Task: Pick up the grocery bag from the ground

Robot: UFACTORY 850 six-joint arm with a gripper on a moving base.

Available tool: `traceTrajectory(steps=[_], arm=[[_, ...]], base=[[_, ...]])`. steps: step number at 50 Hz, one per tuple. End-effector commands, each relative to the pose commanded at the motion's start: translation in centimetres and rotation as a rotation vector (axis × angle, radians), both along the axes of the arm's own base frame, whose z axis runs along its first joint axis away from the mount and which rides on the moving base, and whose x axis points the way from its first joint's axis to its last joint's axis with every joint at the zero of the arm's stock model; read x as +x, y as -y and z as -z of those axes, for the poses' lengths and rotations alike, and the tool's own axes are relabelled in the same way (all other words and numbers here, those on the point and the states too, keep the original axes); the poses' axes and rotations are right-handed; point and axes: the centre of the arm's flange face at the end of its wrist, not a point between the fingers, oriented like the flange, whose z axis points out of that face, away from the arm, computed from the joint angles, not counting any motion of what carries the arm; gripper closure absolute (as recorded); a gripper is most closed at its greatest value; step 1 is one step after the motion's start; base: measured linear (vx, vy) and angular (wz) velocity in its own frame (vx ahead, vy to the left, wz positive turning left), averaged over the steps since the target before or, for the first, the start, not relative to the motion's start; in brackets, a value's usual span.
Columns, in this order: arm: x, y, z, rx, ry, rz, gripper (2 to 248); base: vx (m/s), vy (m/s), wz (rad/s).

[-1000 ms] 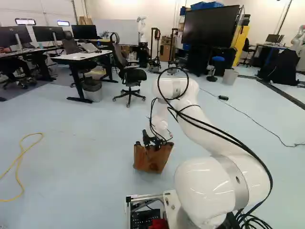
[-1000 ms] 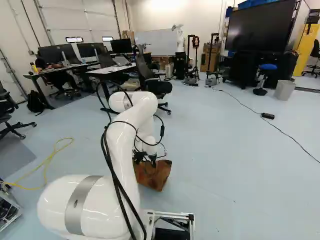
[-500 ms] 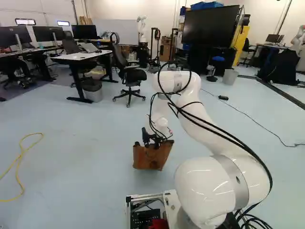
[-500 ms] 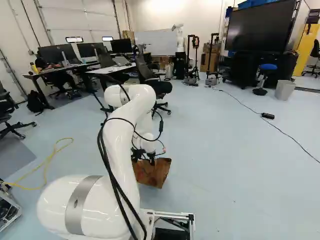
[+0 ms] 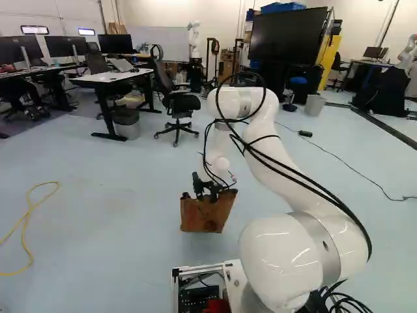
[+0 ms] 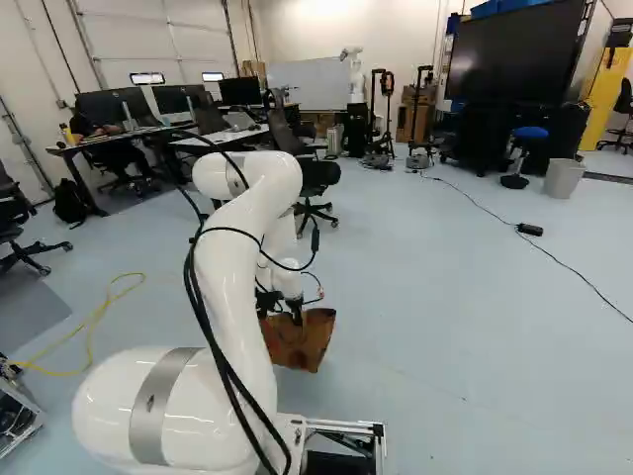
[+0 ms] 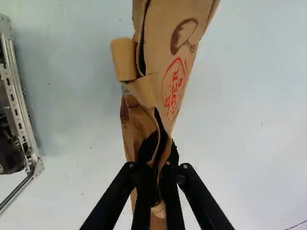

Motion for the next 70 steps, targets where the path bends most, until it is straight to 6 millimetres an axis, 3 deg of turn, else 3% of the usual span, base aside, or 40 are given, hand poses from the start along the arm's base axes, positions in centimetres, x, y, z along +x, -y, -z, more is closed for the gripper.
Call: traceTrajectory(steps=[70], arm=[[-6.6, 0.0, -10.5, 0.001, 0.013, 0.007, 226]], base=[[0.0, 0.0, 0.0]])
